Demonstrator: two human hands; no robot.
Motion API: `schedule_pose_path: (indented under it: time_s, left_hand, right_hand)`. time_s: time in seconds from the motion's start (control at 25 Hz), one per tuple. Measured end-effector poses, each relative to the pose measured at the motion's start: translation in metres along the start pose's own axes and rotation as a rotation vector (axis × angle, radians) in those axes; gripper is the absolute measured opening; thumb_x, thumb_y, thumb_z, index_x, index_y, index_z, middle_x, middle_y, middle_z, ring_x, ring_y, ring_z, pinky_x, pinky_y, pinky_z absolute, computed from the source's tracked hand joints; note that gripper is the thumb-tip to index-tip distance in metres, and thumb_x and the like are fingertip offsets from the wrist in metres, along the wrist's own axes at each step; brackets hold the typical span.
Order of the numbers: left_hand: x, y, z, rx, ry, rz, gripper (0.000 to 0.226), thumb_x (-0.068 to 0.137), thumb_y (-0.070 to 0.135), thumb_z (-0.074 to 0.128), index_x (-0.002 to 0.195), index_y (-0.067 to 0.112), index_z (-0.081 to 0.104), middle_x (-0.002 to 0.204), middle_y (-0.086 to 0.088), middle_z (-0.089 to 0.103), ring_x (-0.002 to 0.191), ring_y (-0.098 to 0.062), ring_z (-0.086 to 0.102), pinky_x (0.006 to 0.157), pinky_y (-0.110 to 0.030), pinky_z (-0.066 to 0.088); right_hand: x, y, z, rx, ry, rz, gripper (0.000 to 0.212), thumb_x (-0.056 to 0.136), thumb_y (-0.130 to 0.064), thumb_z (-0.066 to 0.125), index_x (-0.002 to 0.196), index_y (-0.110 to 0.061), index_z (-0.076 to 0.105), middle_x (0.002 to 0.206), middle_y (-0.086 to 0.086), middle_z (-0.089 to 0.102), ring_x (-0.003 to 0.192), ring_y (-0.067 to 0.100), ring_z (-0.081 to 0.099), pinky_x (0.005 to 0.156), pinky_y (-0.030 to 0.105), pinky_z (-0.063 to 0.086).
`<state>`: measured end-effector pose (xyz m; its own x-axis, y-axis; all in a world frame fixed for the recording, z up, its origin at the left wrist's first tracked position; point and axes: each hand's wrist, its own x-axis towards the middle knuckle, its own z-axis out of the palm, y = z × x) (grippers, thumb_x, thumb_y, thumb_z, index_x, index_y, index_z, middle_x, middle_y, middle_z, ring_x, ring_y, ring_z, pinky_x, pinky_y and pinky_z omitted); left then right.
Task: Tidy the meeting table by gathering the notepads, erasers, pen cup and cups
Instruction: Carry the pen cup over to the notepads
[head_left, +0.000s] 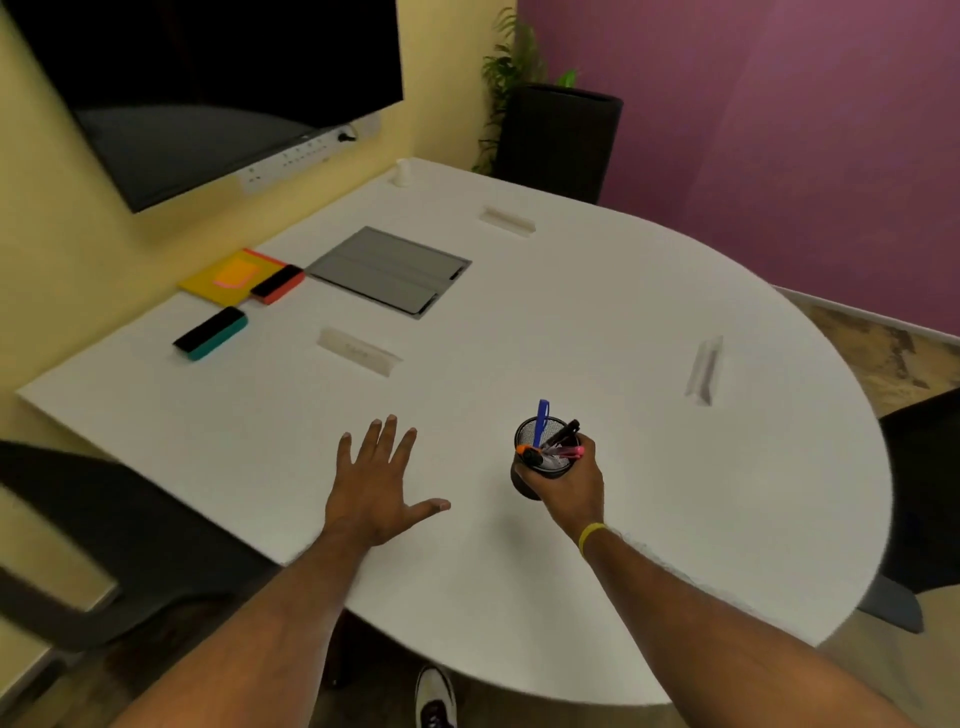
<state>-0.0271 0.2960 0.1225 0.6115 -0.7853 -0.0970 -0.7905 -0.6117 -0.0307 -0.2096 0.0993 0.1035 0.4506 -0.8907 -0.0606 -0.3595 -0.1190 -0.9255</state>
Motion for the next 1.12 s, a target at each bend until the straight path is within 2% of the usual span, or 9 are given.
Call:
schedule_pose_path:
  time_s: [0.2,0.36,0.68,0.84,1.12]
  left_hand:
    - [-0.053,-0.063,-0.015,0.056,0.059,-0.087,0.12,0.06,0.098,-0.004,0.156,0.026,-0.007,0.165,-0.006,-0.009,0.152,-0.024,-0.01,0.119,-0.056,-0.006]
    - [-0.077,-0.123,-0.021,0.061,0.076,-0.122,0.119,0.06,0.098,-0.004,0.155,0.026,-0.01,0.164,-0.006,-0.012,0.152,-0.025,-0.012,0.119,-0.056,-0.006]
    - [-0.101,-0.286,-0.037,0.077,0.107,-0.052,0.121,0.059,0.098,-0.004,0.155,0.026,-0.011,0.164,-0.007,-0.013,0.151,-0.026,-0.013,0.119,-0.057,-0.006]
    - [-0.096,-0.353,-0.046,0.063,0.127,-0.035,0.12,0.06,0.098,-0.002,0.155,0.026,-0.009,0.165,-0.007,-0.011,0.152,-0.025,-0.012,0.119,-0.056,-0.004]
    - [-0.04,-0.444,-0.035,0.029,0.14,-0.066,0.122,0.059,0.099,-0.004,0.156,0.026,-0.005,0.165,-0.007,-0.006,0.152,-0.025,-0.008,0.12,-0.056,-0.001]
  right_hand:
    - [-0.055,-0.02,0.042,-0.017,-0.104,-0.042,0.072,0.055,-0.057,0.087,0.111,-0.049,0.043,0.097,-0.024,0.066,0.086,-0.019,0.059,0.065,0.007,0.046]
    - [-0.084,-0.044,0.09,-0.031,-0.122,-0.081,0.071,0.055,-0.058,0.086,0.111,-0.049,0.043,0.095,-0.025,0.066,0.084,-0.017,0.06,0.062,0.006,0.046]
    - [-0.146,-0.102,0.226,0.018,-0.042,-0.058,0.077,0.055,-0.06,0.087,0.116,-0.042,0.043,0.1,-0.021,0.066,0.088,-0.006,0.063,0.072,0.014,0.048]
    - [-0.162,-0.135,0.281,0.014,-0.028,-0.071,0.076,0.055,-0.056,0.088,0.114,-0.043,0.043,0.096,-0.024,0.065,0.085,-0.01,0.063,0.069,0.009,0.045]
    - [-0.127,-0.161,0.362,-0.037,-0.044,-0.067,0.074,0.055,-0.057,0.086,0.114,-0.043,0.043,0.097,-0.023,0.065,0.087,-0.007,0.063,0.069,0.012,0.046]
